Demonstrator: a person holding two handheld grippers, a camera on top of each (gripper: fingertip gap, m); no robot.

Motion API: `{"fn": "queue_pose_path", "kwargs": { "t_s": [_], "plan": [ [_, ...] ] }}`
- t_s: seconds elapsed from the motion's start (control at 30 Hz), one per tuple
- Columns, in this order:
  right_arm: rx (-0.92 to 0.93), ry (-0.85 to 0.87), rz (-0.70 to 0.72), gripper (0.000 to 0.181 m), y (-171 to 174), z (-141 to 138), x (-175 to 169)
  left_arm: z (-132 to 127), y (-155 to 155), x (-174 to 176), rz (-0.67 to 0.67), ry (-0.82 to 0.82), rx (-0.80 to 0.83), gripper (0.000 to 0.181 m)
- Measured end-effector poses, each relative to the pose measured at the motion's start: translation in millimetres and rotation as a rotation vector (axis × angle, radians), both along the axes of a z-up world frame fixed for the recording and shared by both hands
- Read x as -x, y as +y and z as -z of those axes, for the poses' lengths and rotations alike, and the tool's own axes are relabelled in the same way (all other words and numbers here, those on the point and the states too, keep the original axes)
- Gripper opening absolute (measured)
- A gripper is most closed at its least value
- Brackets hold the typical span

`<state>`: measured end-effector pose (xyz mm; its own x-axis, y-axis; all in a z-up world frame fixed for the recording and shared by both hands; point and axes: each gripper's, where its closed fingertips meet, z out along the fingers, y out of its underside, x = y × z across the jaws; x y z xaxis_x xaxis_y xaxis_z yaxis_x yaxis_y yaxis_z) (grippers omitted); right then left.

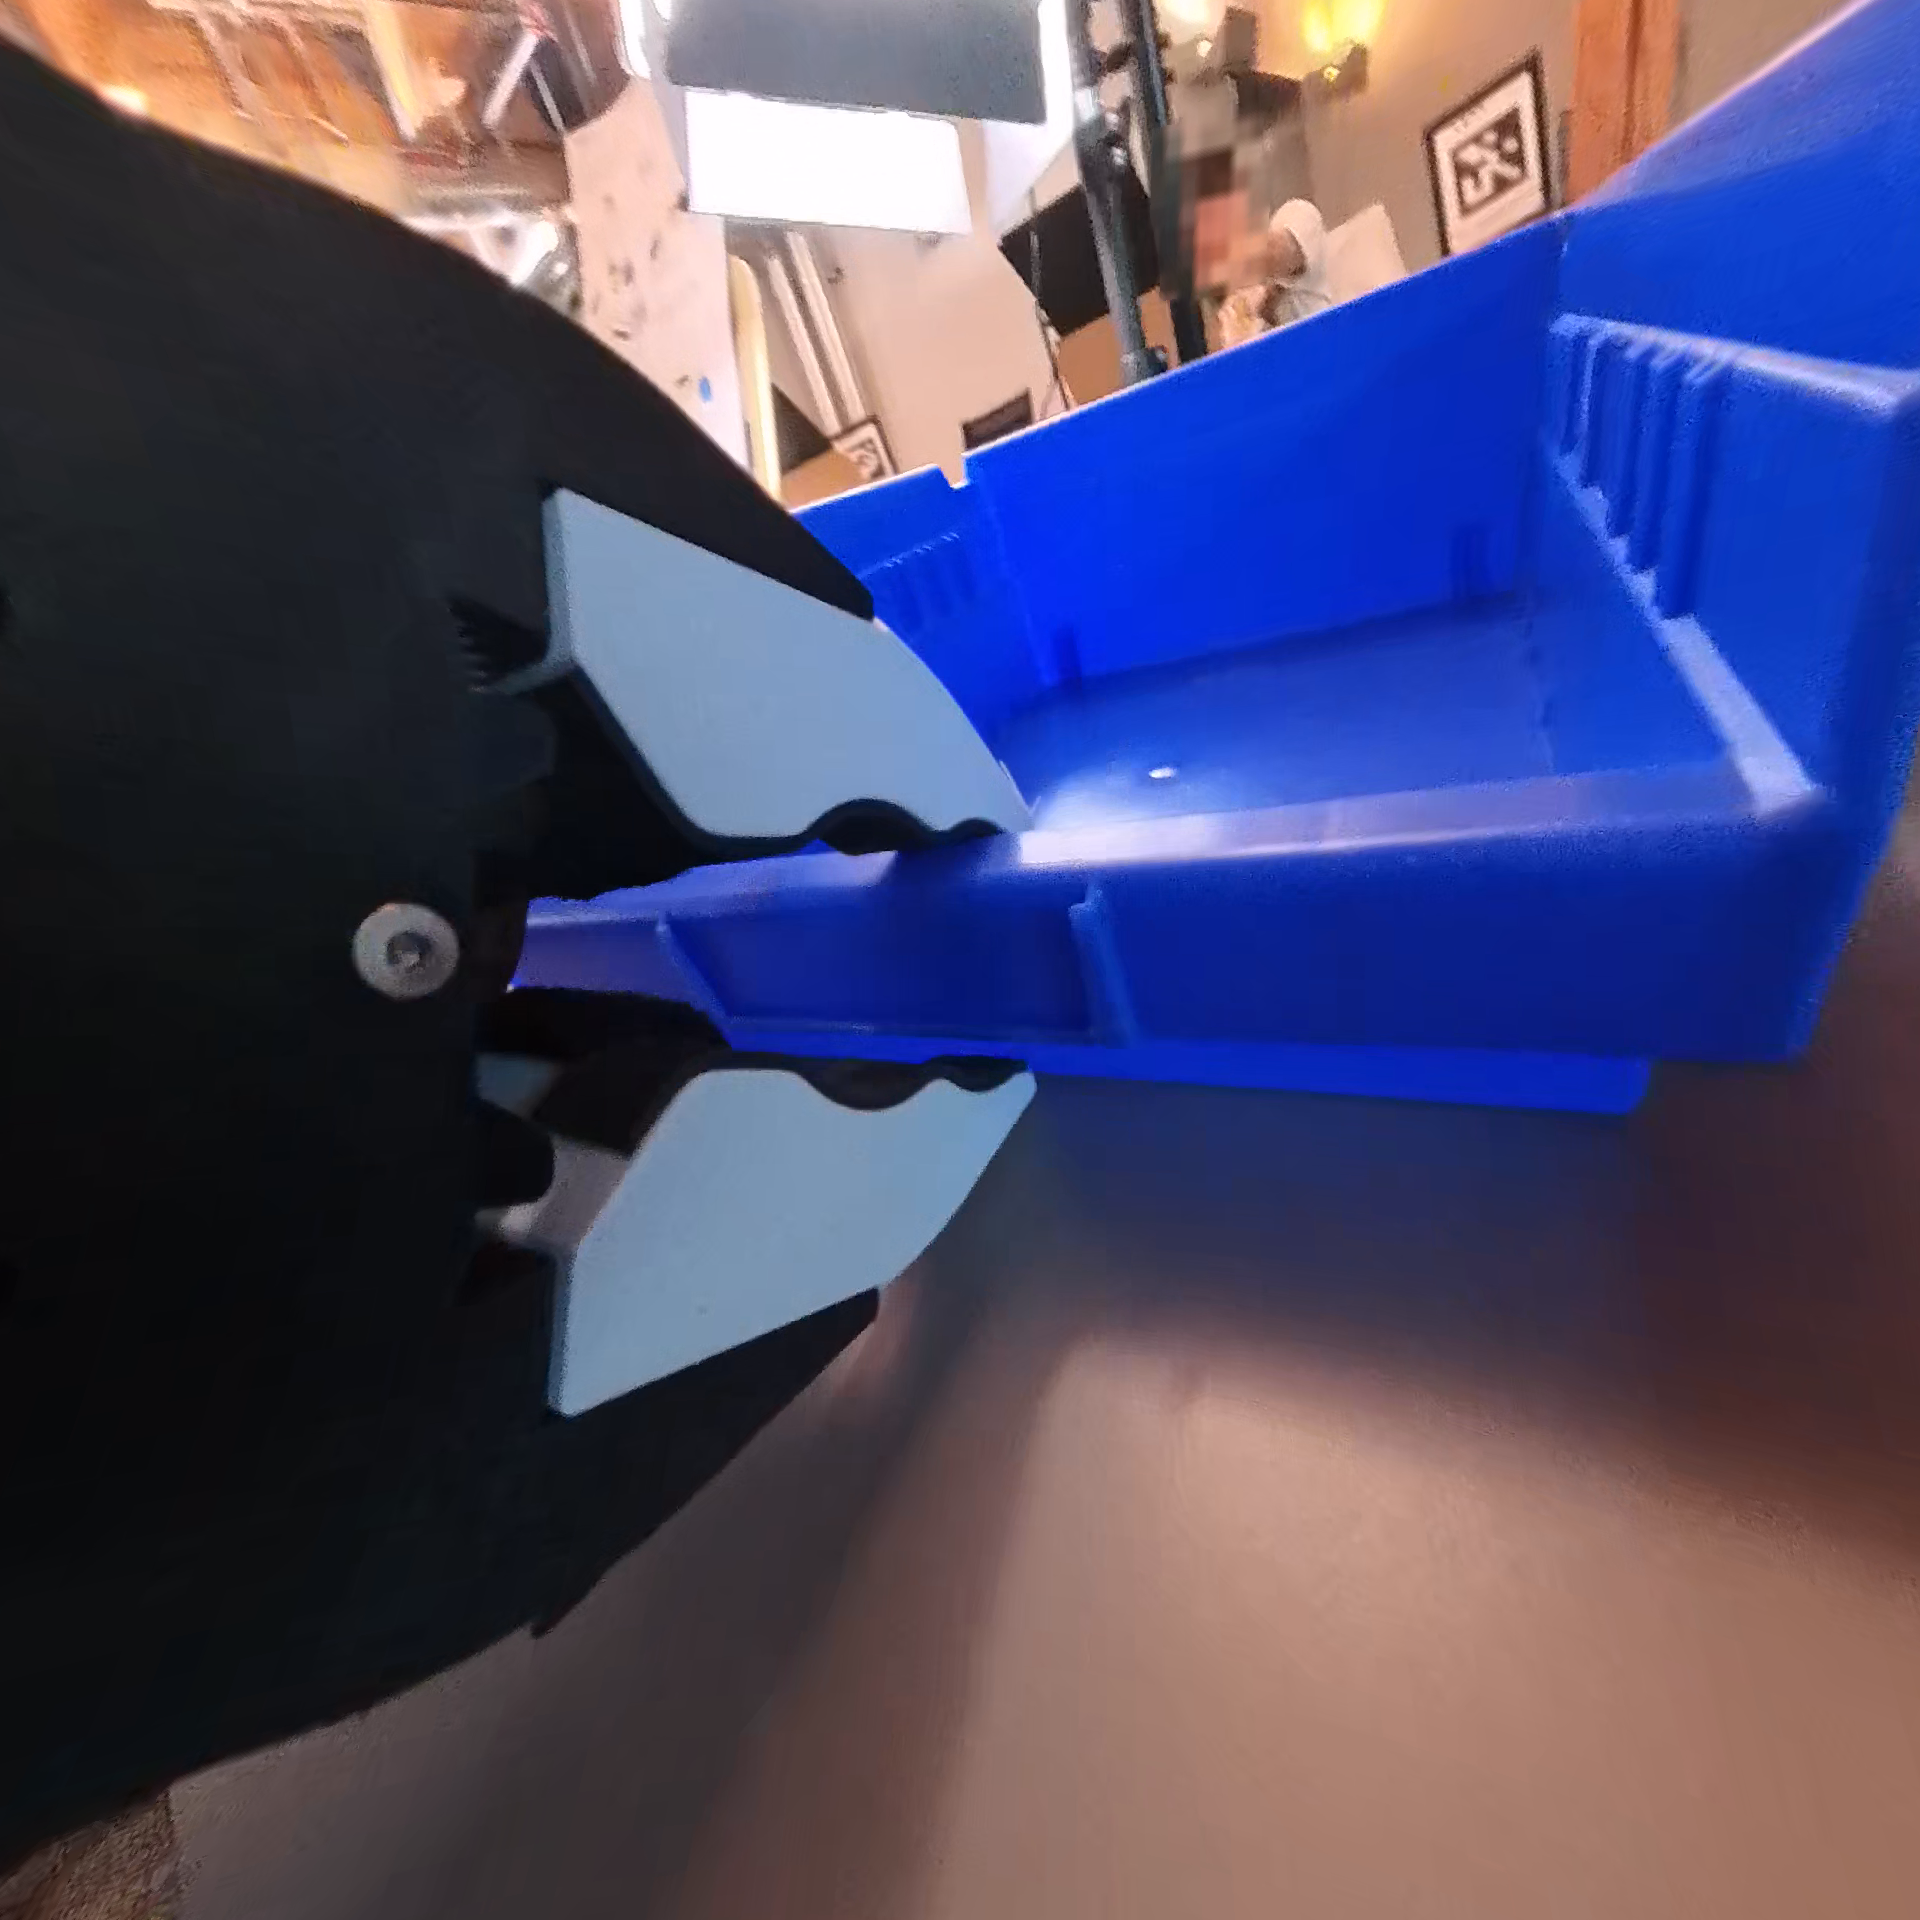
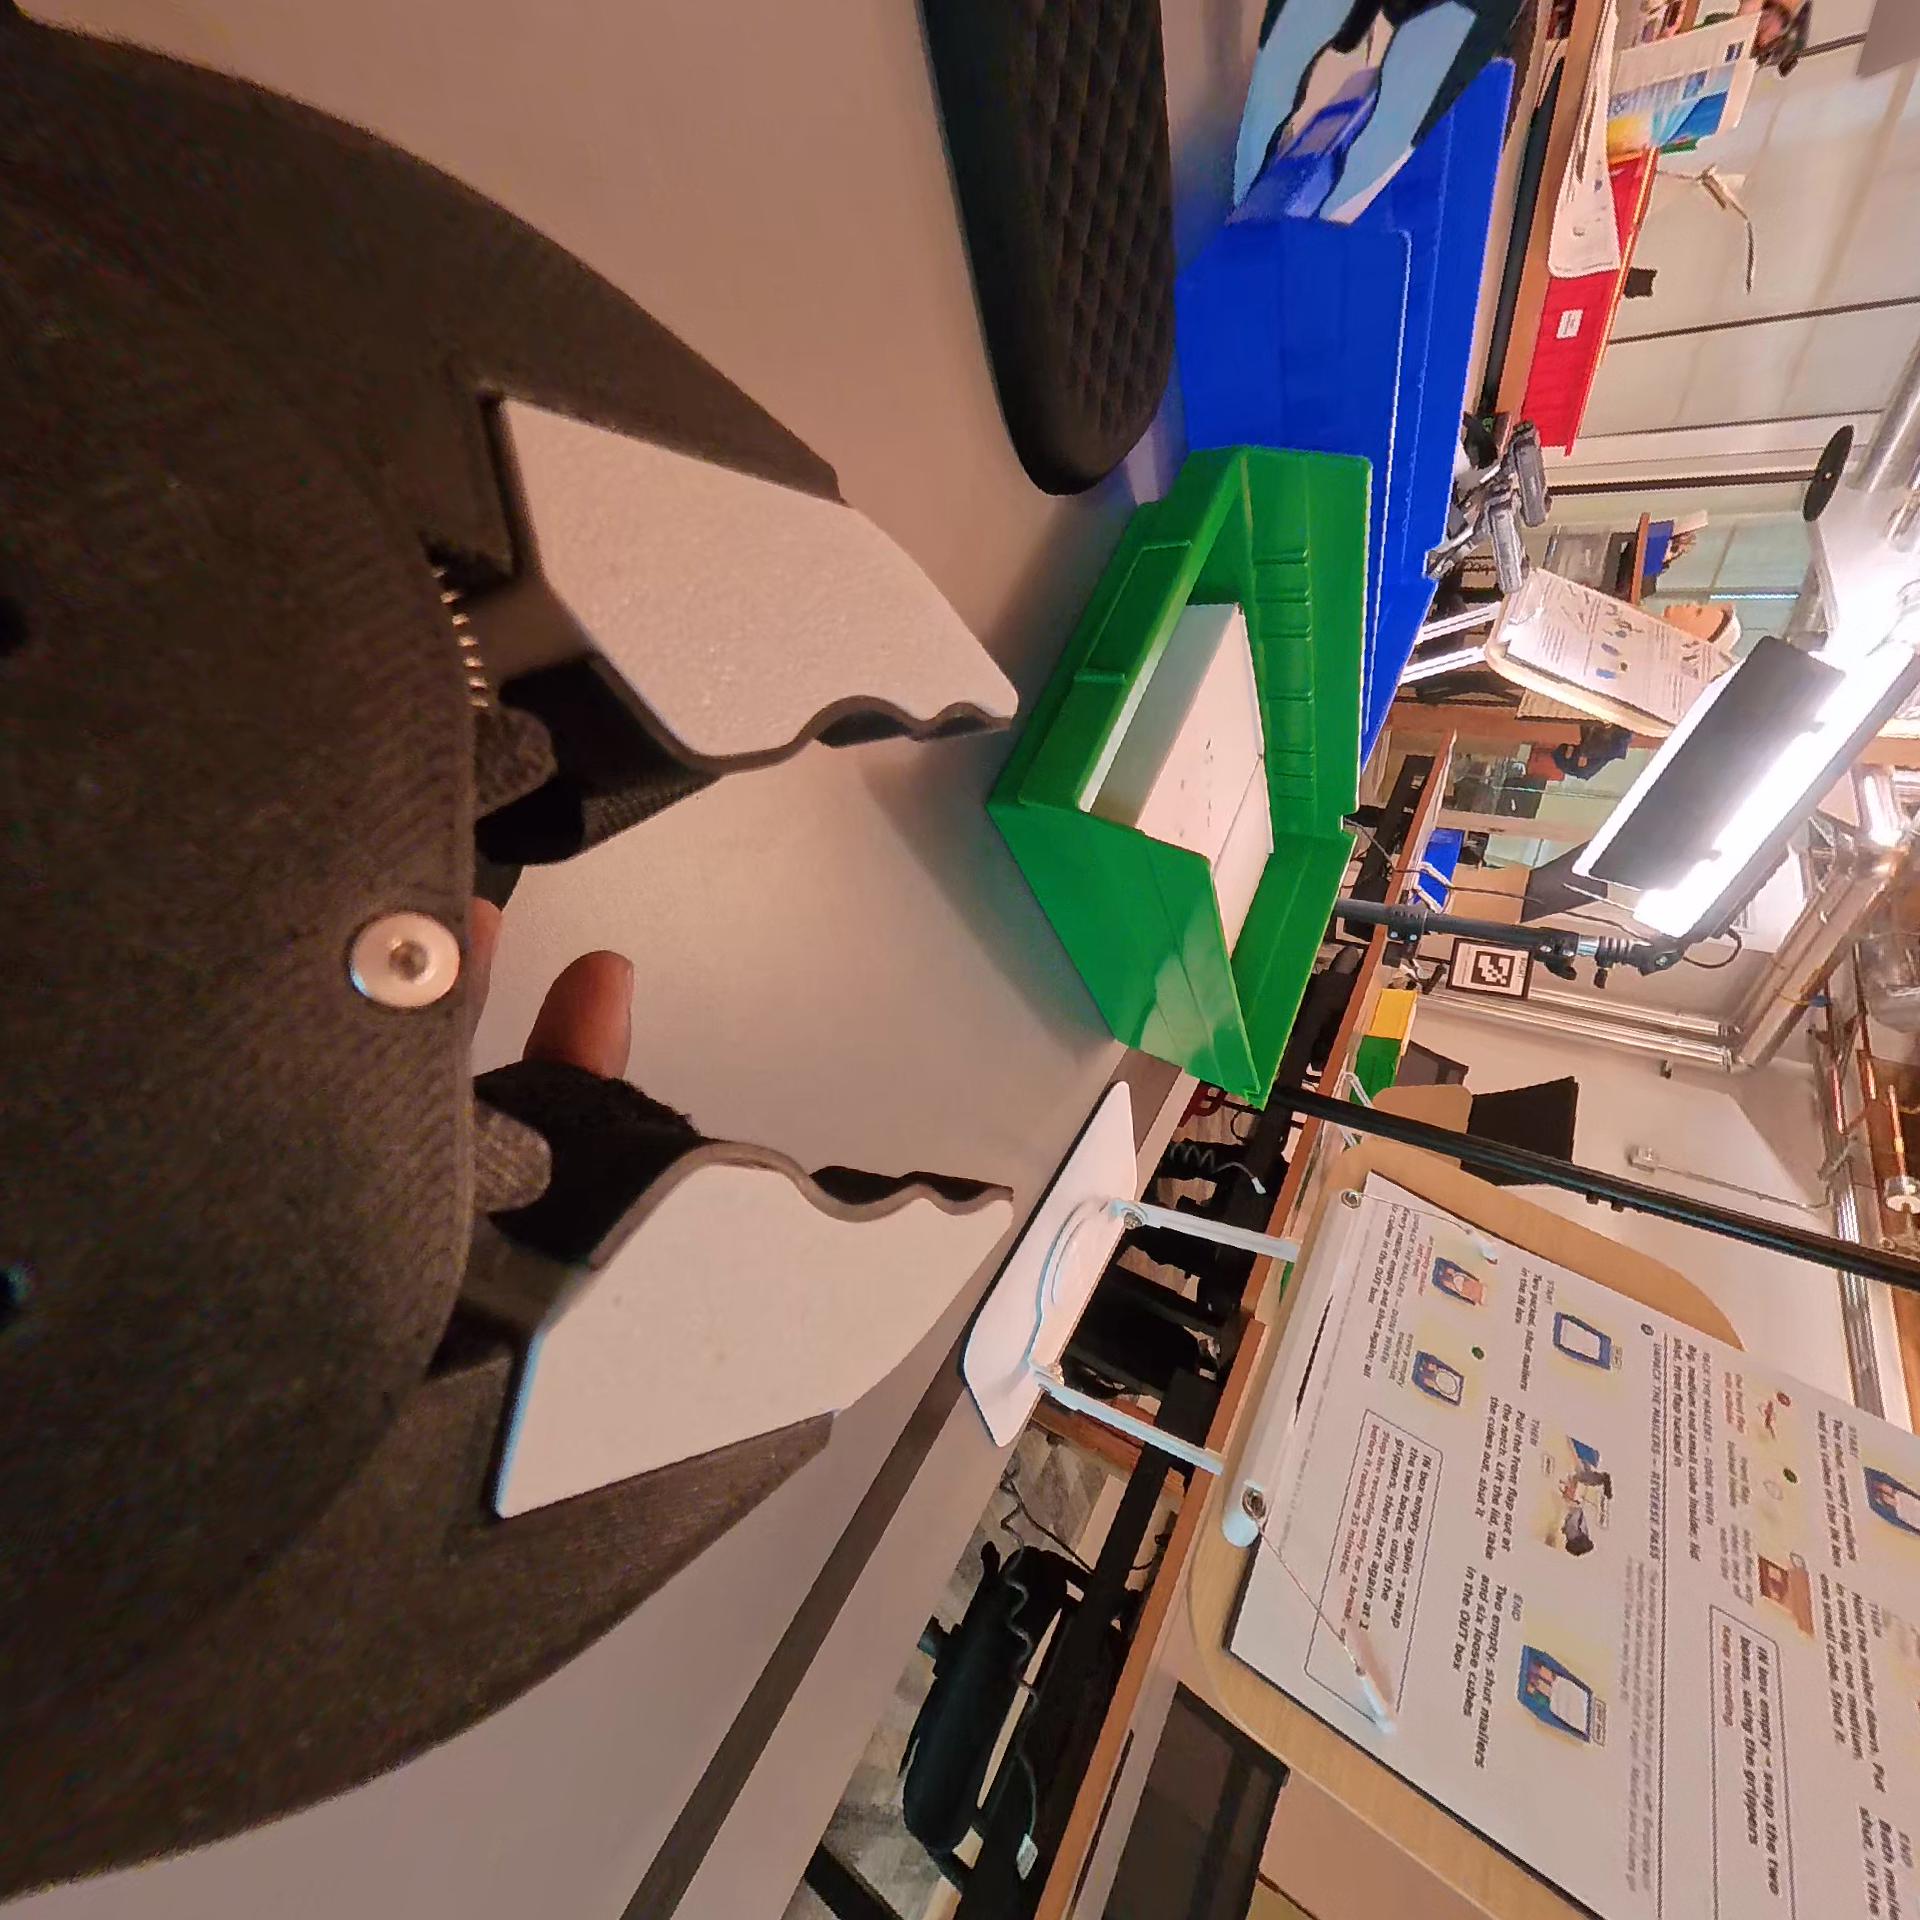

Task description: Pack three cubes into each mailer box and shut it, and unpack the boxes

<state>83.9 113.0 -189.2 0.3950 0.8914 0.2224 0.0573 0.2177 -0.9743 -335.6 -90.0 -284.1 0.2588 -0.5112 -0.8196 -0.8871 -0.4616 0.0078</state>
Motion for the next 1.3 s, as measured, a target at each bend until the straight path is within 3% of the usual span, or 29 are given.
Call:
{"fn": "queue_pose_path", "kwargs": {
  "t_s": [0.3,0.47,0.7,0.87,1.03,1.3],
  "plan": [
    [-0.002,0.004,0.001,0.080,0,0,0,-23,0,18,-0.160,0.122,-0.107,0.037],
    [-0.005,0.002,0.000,0.080,0,0,0,-54,5,22,-0.193,0.181,-0.215,0.034],
    [-0.013,0.000,-0.002,0.080,-1,-1,0,-109,22,4,-0.135,0.273,-0.263,0.033],
    [-0.030,0.001,0.005,0.081,0,-4,-2,-145,51,-37,-0.056,0.266,-0.340,0.032],
    [-0.110,-0.016,0.090,0.081,10,-14,-14,-169,95,-108,0.084,0.196,-0.399,0.032],
    [-0.138,0.170,0.270,0.079,31,-54,-59,-168,168,-229,0.306,0.109,-0.377,0.031]
  ]
}}
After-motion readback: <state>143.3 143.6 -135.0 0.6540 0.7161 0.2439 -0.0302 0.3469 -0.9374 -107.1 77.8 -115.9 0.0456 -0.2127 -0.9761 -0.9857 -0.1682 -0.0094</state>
